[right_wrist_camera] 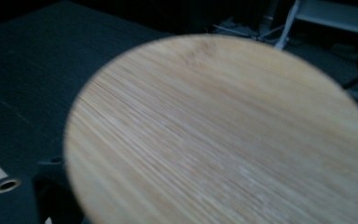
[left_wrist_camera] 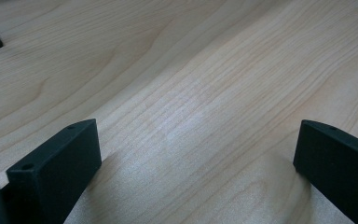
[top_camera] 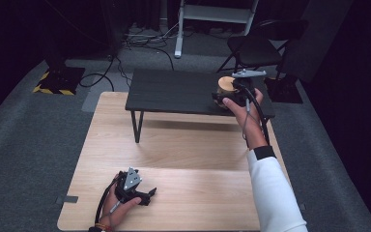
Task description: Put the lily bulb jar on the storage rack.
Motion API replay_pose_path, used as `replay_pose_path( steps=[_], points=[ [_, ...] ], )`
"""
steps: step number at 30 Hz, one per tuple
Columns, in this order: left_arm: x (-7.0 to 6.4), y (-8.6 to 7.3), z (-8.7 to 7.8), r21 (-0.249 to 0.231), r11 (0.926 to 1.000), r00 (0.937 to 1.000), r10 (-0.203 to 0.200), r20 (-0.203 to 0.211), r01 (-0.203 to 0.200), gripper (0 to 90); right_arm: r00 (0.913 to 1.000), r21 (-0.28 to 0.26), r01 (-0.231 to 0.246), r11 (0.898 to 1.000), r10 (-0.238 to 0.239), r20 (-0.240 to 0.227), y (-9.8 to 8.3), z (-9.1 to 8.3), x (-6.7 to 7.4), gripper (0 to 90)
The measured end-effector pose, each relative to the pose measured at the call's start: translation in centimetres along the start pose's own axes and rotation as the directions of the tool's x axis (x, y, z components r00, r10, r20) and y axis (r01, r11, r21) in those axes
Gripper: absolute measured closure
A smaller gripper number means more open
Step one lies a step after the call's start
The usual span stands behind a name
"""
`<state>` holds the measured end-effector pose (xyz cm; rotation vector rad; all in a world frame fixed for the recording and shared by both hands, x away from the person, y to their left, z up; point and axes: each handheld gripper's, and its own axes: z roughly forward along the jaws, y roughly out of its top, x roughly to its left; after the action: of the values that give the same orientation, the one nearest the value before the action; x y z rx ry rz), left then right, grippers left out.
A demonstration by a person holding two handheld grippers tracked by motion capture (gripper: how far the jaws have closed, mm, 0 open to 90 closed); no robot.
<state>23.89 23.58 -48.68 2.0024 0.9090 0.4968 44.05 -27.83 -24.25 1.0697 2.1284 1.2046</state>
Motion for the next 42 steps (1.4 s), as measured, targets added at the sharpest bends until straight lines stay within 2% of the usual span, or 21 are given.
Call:
replay_pose_path(
  steps=[5,9,11,12,16,18,20,22,26,29,35,40,41,42],
  points=[
    [0.0,0.0,0.0,0.0,1.0,1.0,0.0,0.0,0.0,0.6,0.9985,-0.03,0.048,0.998,-0.049,-0.024,0.3,-1.2,-0.3,5.7],
    [0.0,0.0,0.0,0.0,1.0,1.0,0.0,0.0,0.0,0.6,0.9989,-0.053,0.032,0.998,-0.034,-0.032,0.3,-2.2,-0.3,5.5],
    [0.0,0.0,0.0,0.0,1.0,1.0,0.0,0.0,0.0,0.6,0.9982,-0.07,0.022,0.997,-0.025,-0.055,0.2,-2.8,-0.8,5.4],
    [0.0,0.0,0.0,0.0,1.0,1.0,0.0,0.0,0.0,0.6,0.9989,-0.078,0.022,0.997,-0.025,-0.04,0.0,-3.2,-0.6,5.2],
    [0.0,0.0,0.0,0.0,1.0,1.0,0.0,0.0,0.0,0.6,0.9994,-0.108,0.005,0.994,-0.009,-0.034,-0.5,-4.7,-1.0,5.1],
    [0.0,0.0,0.0,0.0,1.0,1.0,0.001,0.0,-0.001,0.6,0.9996,-0.125,0.02,0.992,-0.022,-0.017,-1.0,-5.6,-0.8,5.0],
    [0.0,0.0,0.0,0.0,1.0,1.0,0.0,0.0,0.0,0.6,0.9992,-0.138,0.03,0.99,-0.034,-0.022,-1.6,-6.4,-0.9,4.9],
    [0.0,0.0,0.0,0.0,1.0,1.0,0.0,0.0,0.0,0.6,0.9987,-0.156,0.045,0.987,-0.048,-0.014,-2.4,-7.2,-0.6,4.9],
    [0.0,0.0,0.0,0.0,1.0,1.0,0.0,0.0,0.0,0.6,0.9964,-0.159,0.081,0.984,-0.084,-0.012,-4.0,-8.8,0.1,4.9],
    [0.0,0.0,0.0,0.0,1.0,1.0,0.0,0.0,0.0,0.6,0.9948,-0.186,0.086,0.979,-0.094,-0.039,-5.9,-9.9,0.2,5.1],
    [0.0,0.0,0.0,0.0,1.0,1.0,0.0,-0.001,0.0,0.6,0.9941,-0.22,0.092,0.971,-0.102,-0.036,-9.9,-12.0,0.9,5.0],
    [0.0,0.0,0.0,0.0,1.0,1.0,0.0,-0.001,0.0,0.6,0.9915,-0.194,0.105,0.975,-0.118,-0.055,-13.6,-13.0,1.4,4.9],
    [0.0,0.0,0.0,0.0,1.0,1.0,0.0,-0.001,0.0,0.6,0.9915,-0.194,0.105,0.975,-0.118,-0.055,-13.6,-13.0,1.4,4.9],
    [0.0,0.0,0.0,0.0,1.0,1.0,0.0,-0.001,0.0,0.6,0.9906,-0.187,0.115,0.975,-0.127,-0.05,-15.1,-13.5,1.8,4.9]
  ],
)
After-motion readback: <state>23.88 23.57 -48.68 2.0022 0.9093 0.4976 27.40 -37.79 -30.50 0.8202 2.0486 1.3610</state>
